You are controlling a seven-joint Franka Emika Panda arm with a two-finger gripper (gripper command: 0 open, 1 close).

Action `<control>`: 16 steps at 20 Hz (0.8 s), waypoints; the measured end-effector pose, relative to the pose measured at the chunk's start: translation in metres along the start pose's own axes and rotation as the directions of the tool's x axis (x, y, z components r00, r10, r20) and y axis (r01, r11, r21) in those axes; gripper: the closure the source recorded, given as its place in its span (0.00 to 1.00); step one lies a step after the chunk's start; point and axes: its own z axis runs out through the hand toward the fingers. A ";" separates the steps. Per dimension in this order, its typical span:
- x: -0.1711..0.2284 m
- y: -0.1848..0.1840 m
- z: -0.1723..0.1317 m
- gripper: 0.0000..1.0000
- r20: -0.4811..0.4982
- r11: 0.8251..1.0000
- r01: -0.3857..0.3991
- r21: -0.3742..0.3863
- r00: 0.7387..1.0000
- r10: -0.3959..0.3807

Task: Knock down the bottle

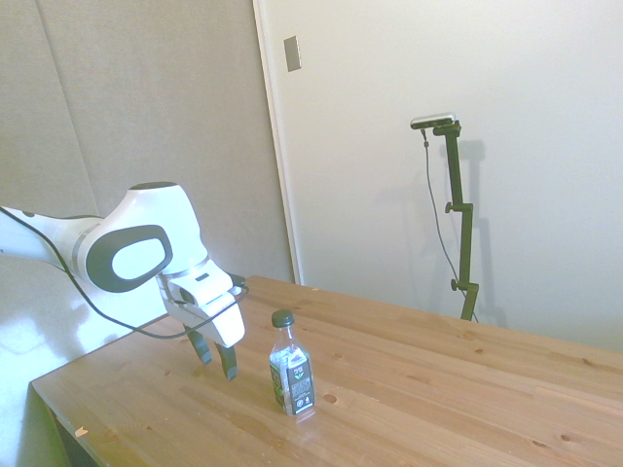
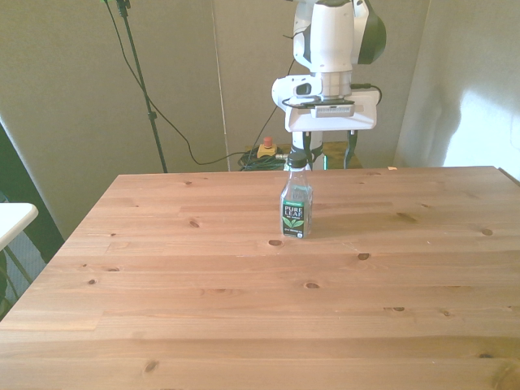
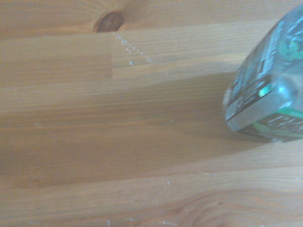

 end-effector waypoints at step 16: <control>0.051 -0.009 -0.022 1.00 -0.041 0.982 -0.186 -0.025 0.982 0.185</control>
